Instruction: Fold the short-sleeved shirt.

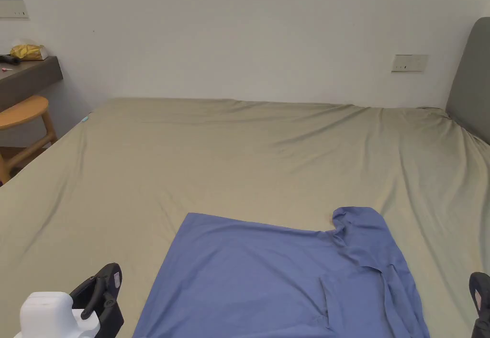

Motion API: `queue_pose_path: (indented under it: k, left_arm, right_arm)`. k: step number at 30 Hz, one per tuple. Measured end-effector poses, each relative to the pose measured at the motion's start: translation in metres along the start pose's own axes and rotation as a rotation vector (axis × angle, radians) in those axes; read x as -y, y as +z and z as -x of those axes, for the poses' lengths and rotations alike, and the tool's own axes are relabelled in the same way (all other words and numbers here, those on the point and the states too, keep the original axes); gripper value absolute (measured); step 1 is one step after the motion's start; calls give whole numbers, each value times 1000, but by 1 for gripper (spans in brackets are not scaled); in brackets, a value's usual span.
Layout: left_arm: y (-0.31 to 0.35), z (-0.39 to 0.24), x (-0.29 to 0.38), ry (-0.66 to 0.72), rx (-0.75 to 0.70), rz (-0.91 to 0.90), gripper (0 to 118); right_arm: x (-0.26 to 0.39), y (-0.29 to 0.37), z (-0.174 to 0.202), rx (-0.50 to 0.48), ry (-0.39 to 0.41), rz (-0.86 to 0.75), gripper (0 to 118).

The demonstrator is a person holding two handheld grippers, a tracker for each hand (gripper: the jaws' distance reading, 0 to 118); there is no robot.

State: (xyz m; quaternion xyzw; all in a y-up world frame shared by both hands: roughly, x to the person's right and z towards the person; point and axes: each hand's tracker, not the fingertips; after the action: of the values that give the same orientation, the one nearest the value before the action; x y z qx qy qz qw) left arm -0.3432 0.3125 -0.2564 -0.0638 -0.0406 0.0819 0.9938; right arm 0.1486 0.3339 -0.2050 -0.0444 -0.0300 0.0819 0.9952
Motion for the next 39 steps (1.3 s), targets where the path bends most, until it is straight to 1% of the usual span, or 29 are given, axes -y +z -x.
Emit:
queue_pose_path:
  k: [2,3,4,5,6,8,10,11,13,14,15,16,19,21,23,25,26,28,29,30,31,32,33,34,35,36,38,39]
  left_arm:
    - [-11,2,0,14,-32,61,0]
    - [-19,6,1,51,-22,87,0]
    - [-31,12,1,98,-11,123,0]
    - [-44,20,1,143,-2,158,0]
    - [-63,28,1,165,29,209,0]
    - [-102,35,1,141,38,337,0]
    - [-141,42,3,136,63,393,0]
    - [-159,45,6,166,65,402,0]
    - [-207,60,14,324,59,457,0]
    - [-231,64,18,363,42,487,0]
    - [-255,66,22,365,33,508,0]
    - [-280,66,25,355,33,533,0]
    - [-356,66,33,211,32,629,0]
    - [-395,61,35,136,2,628,0]
    - [-433,59,39,126,8,653,0]
    - [-468,56,45,56,-26,681,0]
    - [-482,55,49,43,-33,696,0]
    - [-510,54,59,39,20,760,0]
    - [-517,54,62,38,6,775,3]
    - [-526,54,67,51,9,799,29]
    - [-533,56,71,74,11,813,29]
    - [-540,59,76,87,15,834,40]
    - [-548,62,81,92,32,899,80]
    - [-551,59,87,49,6,918,112]
    - [-549,55,88,-14,-11,863,118]
    - [-552,51,89,-99,-15,840,113]
    - [-559,46,94,-235,-48,861,113]
    - [-562,43,98,-279,-77,875,113]
  right_arm:
    - [1,-7,-2,-10,-34,46,1]
    - [2,-11,-4,-48,-66,66,1]
    - [4,-15,-7,-64,-94,69,1]
    - [5,-18,-9,-74,-110,75,1]
    - [8,-22,-9,-73,-105,83,1]
    - [13,-29,-11,-93,-111,92,1]
    - [21,-41,-11,-99,-126,140,1]
    - [24,-47,-12,-100,-131,152,1]
    - [32,-65,-13,-116,-149,201,1]
    - [37,-72,-14,-132,-150,206,1]
    - [43,-79,-14,-139,-149,208,1]
    - [50,-88,-13,-139,-151,222,1]
    - [71,-111,-16,-126,-201,295,1]
    - [83,-124,-20,-126,-227,316,1]
    - [96,-134,-22,-120,-213,332,1]
    - [107,-150,-22,-101,-145,364,1]
    - [110,-157,-21,-95,-142,383,1]
    - [117,-172,-22,-97,-158,393,1]
    - [119,-177,-24,-100,-180,394,1]
    - [120,-180,-24,-99,-209,389,1]
    - [120,-185,-24,-98,-231,385,1]
    - [121,-189,-24,-95,-240,383,1]
    - [121,-193,-22,-91,-241,383,1]
    - [119,-195,-18,-92,-240,381,1]
    - [119,-197,-15,-99,-238,377,1]
    - [119,-200,-12,-111,-231,373,1]
    - [119,-204,-7,-129,-231,376,1]
    - [119,-207,-4,-149,-238,380,1]
